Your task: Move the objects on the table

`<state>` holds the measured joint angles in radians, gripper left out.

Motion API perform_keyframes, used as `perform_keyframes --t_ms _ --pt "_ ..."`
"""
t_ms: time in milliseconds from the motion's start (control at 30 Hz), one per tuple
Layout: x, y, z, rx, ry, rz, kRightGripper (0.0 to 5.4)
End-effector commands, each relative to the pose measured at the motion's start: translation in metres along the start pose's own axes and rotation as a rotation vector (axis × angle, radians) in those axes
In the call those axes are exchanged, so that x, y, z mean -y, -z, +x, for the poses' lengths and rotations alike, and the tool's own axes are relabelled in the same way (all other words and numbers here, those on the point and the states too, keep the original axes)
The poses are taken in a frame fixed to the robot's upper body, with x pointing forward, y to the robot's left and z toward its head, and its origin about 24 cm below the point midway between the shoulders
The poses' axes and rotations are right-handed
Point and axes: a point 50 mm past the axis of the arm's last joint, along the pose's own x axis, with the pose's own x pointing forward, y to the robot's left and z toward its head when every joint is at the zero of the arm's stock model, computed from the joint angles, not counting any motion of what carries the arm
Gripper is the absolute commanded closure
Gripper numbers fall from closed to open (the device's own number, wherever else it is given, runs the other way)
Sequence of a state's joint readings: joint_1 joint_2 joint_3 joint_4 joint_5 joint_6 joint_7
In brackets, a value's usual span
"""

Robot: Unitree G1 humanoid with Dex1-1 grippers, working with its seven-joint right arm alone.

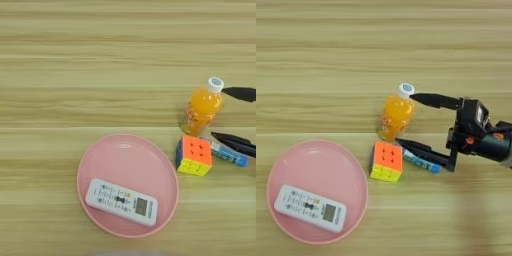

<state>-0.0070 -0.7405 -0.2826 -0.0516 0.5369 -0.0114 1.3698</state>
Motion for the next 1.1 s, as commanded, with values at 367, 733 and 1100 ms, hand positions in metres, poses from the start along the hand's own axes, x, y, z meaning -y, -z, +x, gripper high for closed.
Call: perform_keyframes --t_ms 367,733,1100 --pt "-0.033 -0.026 0.045 0.022 -0.154 -0.127 0.02" --pt "-0.064 -0.009 0.093 -0.036 -0.334 -0.03 0.02" --pt "-0.077 -0.007 0.103 -0.082 -0.419 -0.003 0.02"
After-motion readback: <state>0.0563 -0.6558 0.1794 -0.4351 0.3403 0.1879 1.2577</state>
